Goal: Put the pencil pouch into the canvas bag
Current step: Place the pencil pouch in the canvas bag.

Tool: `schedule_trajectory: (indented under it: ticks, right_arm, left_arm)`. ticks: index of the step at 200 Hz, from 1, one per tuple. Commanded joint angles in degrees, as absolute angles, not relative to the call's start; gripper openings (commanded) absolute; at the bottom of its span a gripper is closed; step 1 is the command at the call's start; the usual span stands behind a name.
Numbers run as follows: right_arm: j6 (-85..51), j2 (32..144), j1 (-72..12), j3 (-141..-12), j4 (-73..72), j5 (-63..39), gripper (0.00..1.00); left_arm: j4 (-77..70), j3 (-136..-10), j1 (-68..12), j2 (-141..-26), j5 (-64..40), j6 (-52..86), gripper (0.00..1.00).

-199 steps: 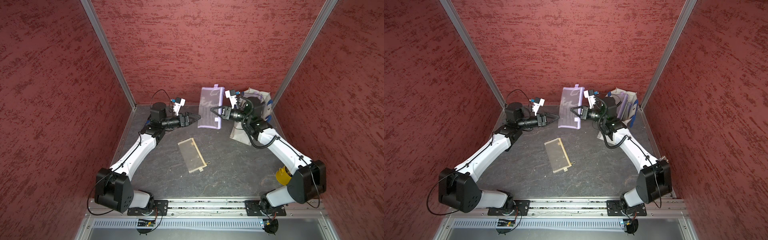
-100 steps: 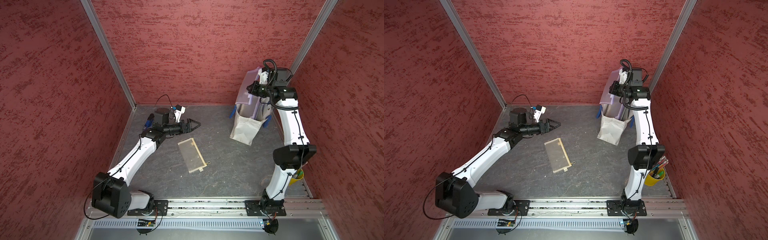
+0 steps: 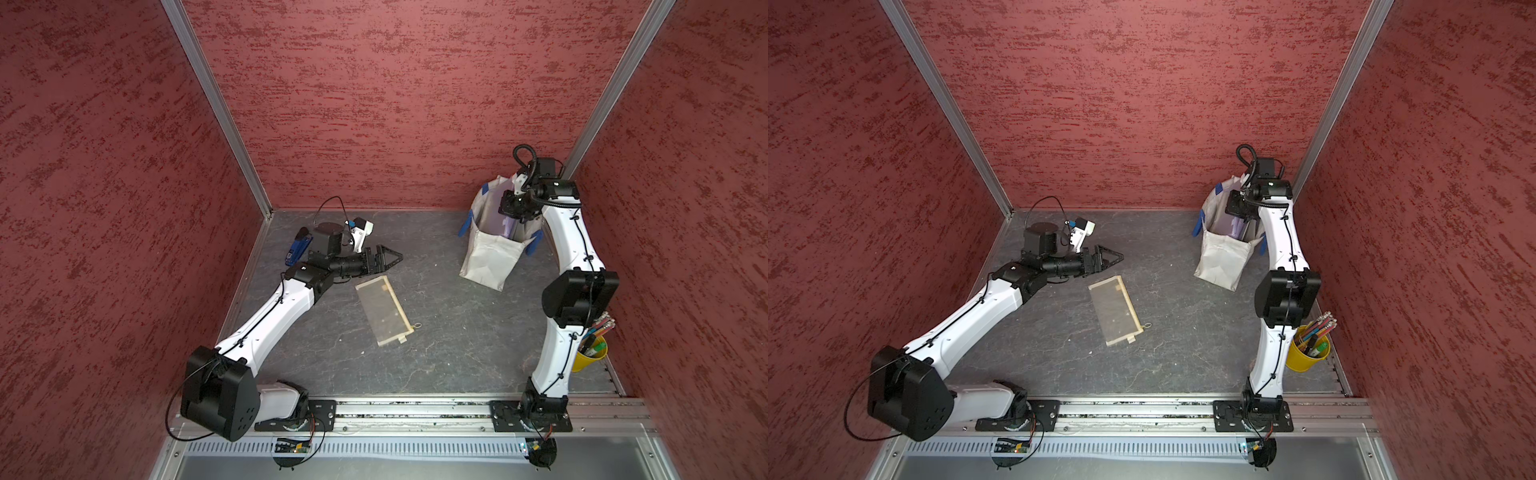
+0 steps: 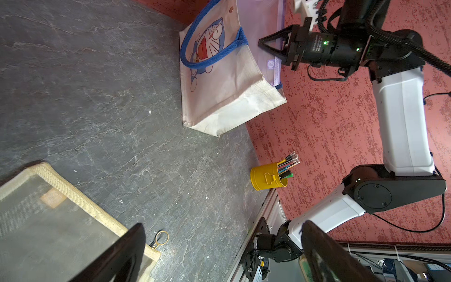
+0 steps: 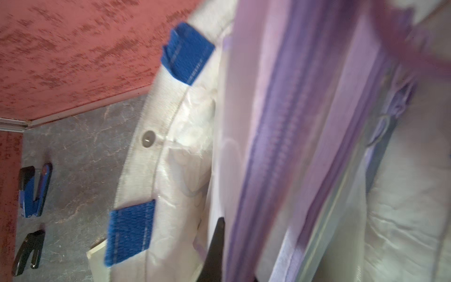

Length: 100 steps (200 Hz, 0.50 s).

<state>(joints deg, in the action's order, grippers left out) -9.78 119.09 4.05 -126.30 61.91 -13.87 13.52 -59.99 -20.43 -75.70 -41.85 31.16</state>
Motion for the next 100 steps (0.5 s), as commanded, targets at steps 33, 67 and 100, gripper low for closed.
schedule_trajectory:
  ticks: [33,67,100]
  right_arm:
    - [-8.2,116.36,5.08,-119.97,56.87,-13.12,0.0]
    - [-8.35,115.61,5.01,-119.7,56.54,-12.16,0.14]
    - [-8.22,113.21,5.01,-120.19,57.19,-9.5,0.37]
  left_arm:
    - [13.43,-61.27,-21.43,-76.73,-41.49,30.19,0.99]
    - [13.3,-60.83,-21.77,-76.74,-41.33,30.37,1.0]
    - [13.36,-60.86,-21.8,-76.81,-41.13,30.5,1.0]
